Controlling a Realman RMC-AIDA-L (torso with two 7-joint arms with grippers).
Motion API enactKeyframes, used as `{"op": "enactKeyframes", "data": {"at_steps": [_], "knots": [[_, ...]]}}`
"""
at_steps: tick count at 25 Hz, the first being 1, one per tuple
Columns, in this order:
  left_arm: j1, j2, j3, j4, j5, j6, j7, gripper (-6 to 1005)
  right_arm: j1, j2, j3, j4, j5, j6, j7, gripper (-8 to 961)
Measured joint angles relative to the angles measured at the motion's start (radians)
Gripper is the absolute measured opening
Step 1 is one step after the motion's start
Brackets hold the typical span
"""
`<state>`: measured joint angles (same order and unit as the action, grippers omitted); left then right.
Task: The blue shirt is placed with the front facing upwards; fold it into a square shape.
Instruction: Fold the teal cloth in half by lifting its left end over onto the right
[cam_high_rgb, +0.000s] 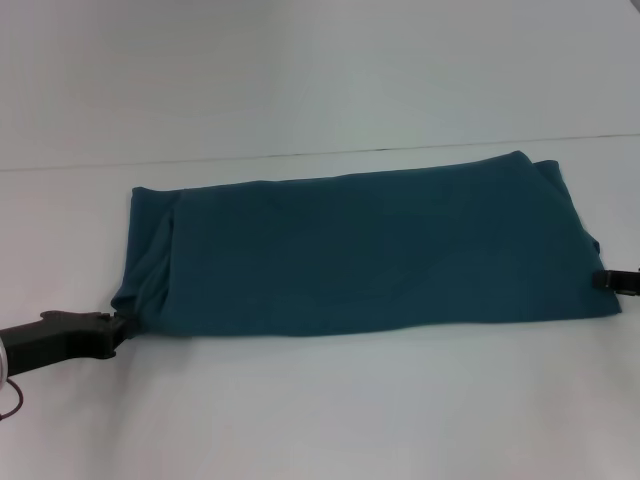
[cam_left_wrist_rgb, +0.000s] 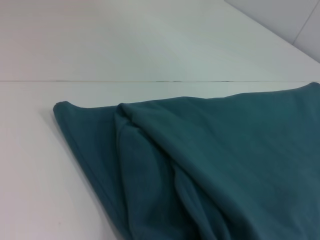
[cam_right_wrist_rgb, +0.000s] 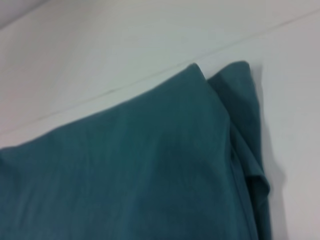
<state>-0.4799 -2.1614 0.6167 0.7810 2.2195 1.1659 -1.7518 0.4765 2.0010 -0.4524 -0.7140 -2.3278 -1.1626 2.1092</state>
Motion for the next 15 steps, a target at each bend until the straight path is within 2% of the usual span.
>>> {"op": "enactKeyframes", "data": {"at_steps": [8,15], "knots": [[-0.002,0.0,0.0,0.0,0.0,0.0,0.0,60,0.02,0.018,0.0,0.002,-0.022,0.037,0.002,558],[-0.003,0.0,0.0,0.004,0.0,0.0,0.0,64,0.014,0.013,0.007,0.002,-0.02,0.04,0.002,553]]}}
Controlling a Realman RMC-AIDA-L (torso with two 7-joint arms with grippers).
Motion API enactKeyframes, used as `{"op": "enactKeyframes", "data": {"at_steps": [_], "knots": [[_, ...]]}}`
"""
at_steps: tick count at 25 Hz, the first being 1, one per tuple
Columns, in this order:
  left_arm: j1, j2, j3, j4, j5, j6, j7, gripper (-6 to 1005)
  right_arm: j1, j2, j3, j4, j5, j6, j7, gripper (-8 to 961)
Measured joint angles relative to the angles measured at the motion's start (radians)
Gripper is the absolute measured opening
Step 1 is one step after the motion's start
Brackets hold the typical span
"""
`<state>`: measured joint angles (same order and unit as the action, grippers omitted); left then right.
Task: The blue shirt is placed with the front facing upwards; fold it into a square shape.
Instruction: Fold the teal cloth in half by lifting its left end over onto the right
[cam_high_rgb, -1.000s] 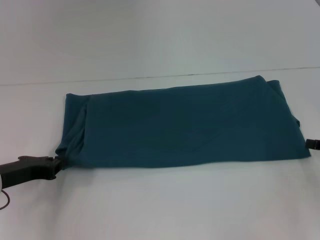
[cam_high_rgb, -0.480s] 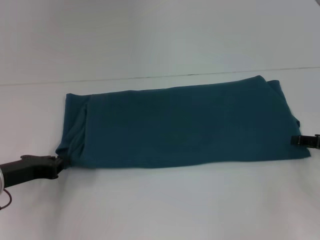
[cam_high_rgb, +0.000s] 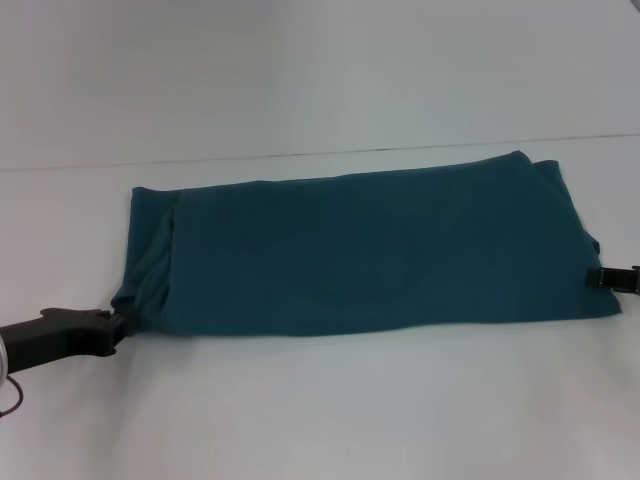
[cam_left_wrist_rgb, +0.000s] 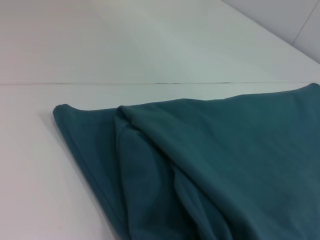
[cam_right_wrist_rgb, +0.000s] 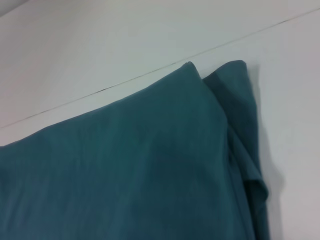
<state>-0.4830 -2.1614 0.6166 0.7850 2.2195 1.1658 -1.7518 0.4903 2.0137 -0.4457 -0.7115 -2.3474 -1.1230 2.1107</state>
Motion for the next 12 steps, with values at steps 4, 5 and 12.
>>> {"op": "enactKeyframes", "data": {"at_steps": [4,5,12], "knots": [[-0.002,0.0,0.0,0.0,0.0,-0.002,0.0,66,0.0,0.004,-0.002,0.0,0.0,0.019,0.0,552],[-0.003,0.0,0.0,0.0,0.0,-0.003,0.0,67,0.001,0.006,-0.003,0.0,0.0,0.021,0.0,552],[-0.005,0.0,0.0,-0.002,0.0,-0.006,0.0,70,0.014,0.007,-0.007,0.036,-0.002,0.045,-0.006,551]]}}
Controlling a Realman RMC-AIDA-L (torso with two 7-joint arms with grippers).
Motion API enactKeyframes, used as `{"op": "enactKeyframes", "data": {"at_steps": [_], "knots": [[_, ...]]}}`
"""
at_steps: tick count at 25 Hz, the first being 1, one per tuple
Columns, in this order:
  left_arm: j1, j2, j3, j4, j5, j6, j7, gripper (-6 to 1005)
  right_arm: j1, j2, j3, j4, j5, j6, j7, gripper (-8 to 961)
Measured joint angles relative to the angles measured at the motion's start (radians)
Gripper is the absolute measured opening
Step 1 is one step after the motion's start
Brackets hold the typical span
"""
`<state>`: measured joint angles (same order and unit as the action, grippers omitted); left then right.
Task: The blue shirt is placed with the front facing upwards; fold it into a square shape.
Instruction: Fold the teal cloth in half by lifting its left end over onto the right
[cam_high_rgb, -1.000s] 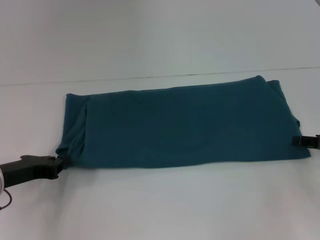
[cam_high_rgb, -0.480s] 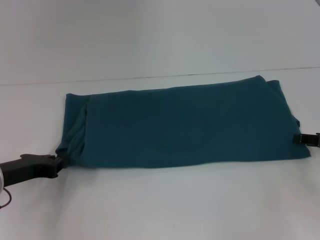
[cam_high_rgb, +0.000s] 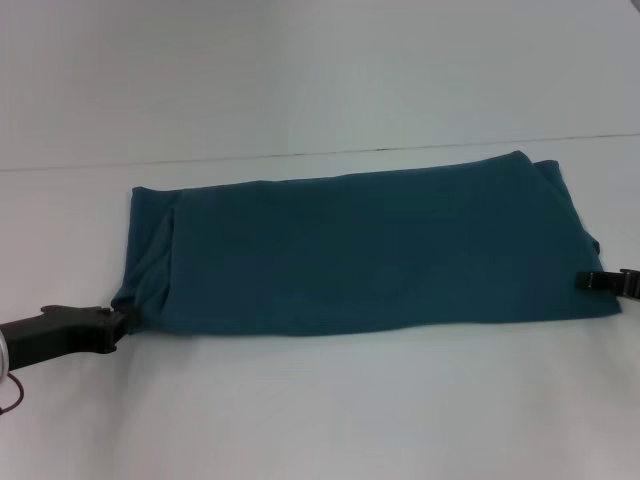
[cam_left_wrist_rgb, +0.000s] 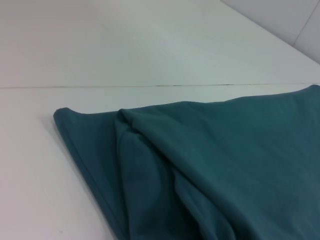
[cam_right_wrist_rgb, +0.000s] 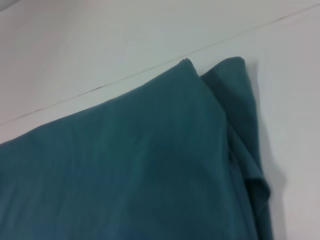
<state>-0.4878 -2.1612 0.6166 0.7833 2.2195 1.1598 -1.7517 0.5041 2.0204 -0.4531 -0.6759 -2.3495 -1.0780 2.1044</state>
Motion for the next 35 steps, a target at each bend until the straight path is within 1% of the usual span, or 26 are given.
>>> {"op": "enactKeyframes", "data": {"at_steps": [11,18,22,25,30,35], "knots": [[-0.003,0.001,0.0,0.002,0.0,-0.003,0.0,76,0.007,0.0,-0.001,0.011,0.006,-0.021,-0.006,552],[-0.005,0.001,0.0,-0.002,0.0,-0.005,0.0,80,0.004,0.0,0.005,0.006,0.009,-0.029,-0.012,446],[-0.004,0.001,0.0,-0.003,0.0,-0.005,0.0,82,-0.003,-0.004,0.01,0.004,0.018,-0.032,-0.012,386],[-0.003,0.001,0.0,-0.004,0.0,-0.005,0.0,84,-0.006,-0.006,0.01,0.004,0.02,-0.036,-0.012,140],[-0.001,0.0,-0.002,-0.002,0.0,-0.006,0.0,87,-0.012,-0.008,0.01,0.004,0.022,-0.037,-0.016,4],[0.005,0.0,-0.008,0.002,0.0,-0.004,0.0,90,-0.035,-0.011,0.011,0.004,0.053,-0.053,-0.034,3]]}}
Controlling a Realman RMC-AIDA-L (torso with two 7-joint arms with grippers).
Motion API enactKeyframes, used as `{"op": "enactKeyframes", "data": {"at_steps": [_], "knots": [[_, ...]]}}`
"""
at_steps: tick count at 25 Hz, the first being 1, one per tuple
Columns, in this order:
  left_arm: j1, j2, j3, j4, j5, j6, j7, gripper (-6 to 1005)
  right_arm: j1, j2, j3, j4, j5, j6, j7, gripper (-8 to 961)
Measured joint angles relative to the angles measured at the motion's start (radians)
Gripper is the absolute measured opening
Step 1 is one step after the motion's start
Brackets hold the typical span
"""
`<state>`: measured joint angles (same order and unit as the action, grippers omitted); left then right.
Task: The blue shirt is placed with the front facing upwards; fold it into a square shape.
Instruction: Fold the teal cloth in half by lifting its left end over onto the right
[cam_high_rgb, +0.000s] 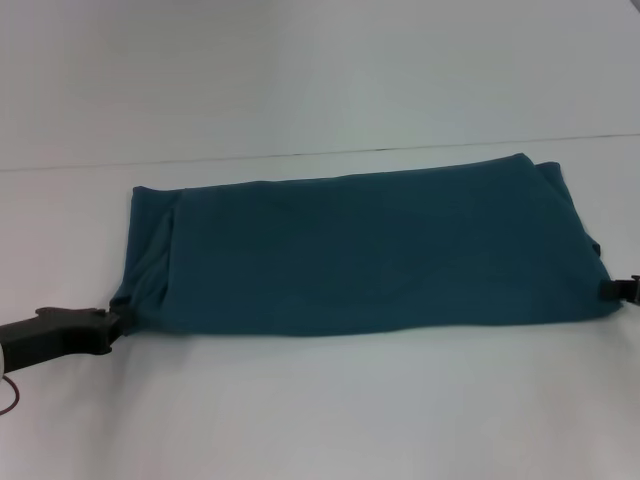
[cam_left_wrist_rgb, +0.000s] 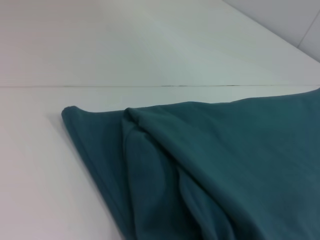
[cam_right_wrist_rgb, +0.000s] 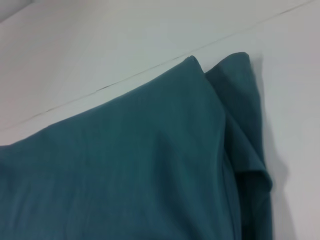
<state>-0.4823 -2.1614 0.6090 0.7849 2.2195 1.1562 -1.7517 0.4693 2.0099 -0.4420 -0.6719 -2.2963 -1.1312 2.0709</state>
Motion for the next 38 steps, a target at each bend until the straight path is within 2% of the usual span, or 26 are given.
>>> {"op": "enactKeyframes", "data": {"at_steps": [5,11,24,30,32,37,38], "knots": [[0.016,0.0,-0.002,0.016,0.0,0.006,0.0,92,-0.043,-0.007,0.0,-0.003,0.073,-0.045,-0.031,4],[0.022,0.003,-0.002,0.027,0.005,0.009,0.0,96,-0.064,-0.016,0.003,-0.003,0.085,-0.063,-0.034,11],[0.029,0.004,-0.002,0.033,0.003,0.016,-0.006,103,-0.061,-0.018,0.003,-0.003,0.086,-0.065,-0.035,28],[0.029,0.004,-0.001,0.064,0.004,0.108,-0.022,106,-0.047,-0.029,0.004,-0.016,0.099,-0.13,-0.056,36],[0.033,0.003,-0.001,0.088,0.005,0.137,-0.036,107,-0.05,-0.029,0.004,-0.047,0.126,-0.159,-0.061,111],[0.041,0.001,-0.01,0.13,0.002,0.152,-0.087,335,-0.074,-0.026,0.005,-0.11,0.227,-0.207,-0.092,304],[0.041,0.001,-0.012,0.132,0.002,0.152,-0.101,356,-0.077,-0.027,0.005,-0.111,0.245,-0.213,-0.104,347]]}}
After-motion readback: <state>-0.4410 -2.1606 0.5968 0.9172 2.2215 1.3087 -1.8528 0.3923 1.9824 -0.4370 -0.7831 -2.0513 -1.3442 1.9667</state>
